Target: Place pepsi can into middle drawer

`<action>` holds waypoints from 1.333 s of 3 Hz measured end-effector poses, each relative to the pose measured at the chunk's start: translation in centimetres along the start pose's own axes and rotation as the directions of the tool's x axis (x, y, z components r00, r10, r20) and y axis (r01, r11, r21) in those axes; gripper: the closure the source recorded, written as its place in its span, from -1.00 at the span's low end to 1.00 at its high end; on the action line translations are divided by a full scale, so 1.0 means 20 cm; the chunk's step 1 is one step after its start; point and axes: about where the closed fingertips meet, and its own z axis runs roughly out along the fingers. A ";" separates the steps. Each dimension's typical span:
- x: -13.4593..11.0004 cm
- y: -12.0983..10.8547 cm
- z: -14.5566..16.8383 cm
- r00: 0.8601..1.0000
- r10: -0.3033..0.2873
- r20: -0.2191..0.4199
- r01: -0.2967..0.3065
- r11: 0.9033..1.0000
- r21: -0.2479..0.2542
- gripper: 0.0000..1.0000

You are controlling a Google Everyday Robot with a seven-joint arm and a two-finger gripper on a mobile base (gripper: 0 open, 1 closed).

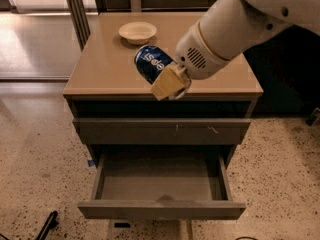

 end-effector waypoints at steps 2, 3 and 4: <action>0.14 -0.04 0.01 0.998 0.062 0.011 -0.063 0.996 0.057 1.00; 0.18 -0.04 0.07 0.998 0.068 0.009 -0.068 0.992 0.103 1.00; 0.40 -0.11 0.19 0.984 0.179 -0.001 -0.175 0.965 0.196 1.00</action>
Offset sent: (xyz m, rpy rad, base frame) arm -0.0063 -0.0202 -0.0185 -0.0009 -0.0101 -0.0847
